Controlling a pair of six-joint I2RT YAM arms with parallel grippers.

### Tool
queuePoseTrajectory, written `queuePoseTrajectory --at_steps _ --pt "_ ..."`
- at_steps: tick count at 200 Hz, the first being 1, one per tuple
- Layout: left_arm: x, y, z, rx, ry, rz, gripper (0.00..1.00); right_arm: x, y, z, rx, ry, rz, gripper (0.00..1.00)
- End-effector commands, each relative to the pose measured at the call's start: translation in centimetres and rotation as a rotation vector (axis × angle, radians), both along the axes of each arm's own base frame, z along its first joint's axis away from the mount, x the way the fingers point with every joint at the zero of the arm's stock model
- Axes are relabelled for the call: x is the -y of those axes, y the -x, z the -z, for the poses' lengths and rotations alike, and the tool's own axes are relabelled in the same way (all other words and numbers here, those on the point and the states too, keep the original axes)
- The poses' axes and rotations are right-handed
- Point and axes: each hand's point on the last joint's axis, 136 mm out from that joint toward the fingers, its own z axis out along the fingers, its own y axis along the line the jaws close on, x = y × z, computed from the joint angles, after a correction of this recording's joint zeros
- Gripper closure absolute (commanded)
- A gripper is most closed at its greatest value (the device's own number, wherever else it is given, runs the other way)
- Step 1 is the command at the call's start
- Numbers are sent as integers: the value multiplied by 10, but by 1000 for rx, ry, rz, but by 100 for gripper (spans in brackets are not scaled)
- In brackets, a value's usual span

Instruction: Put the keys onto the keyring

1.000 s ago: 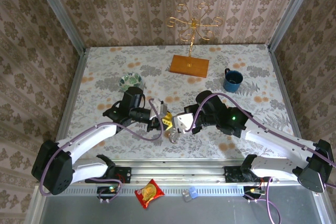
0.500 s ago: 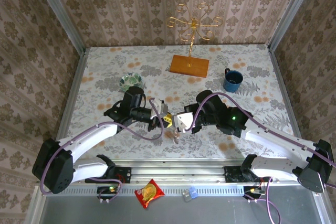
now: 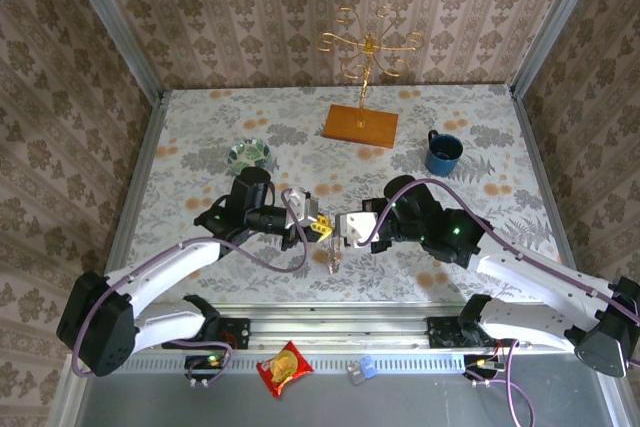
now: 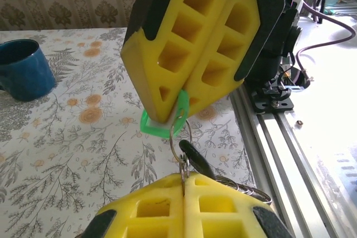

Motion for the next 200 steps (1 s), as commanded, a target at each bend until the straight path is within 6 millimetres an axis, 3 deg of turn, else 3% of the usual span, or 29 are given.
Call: queuePoseTrajectory --at_steps 1,124,141,166,184,200 --pt "-3 2 8 13 -15 -23 100 10 -9 -10 18 -38 86 100" --pt "3 -15 8 164 24 -166 100 7 -1 34 -95 20 92 100" --pt "3 -14 8 172 25 -168 100 7 -2 36 -103 26 100 89" --pt "2 -13 10 177 25 -168 100 9 -3 29 -113 7 120 62" --pt "2 -12 9 183 31 -167 100 5 3 6 -171 -119 99 52" --pt "2 -10 8 192 40 -163 100 -1 9 -4 -233 -186 64 50"
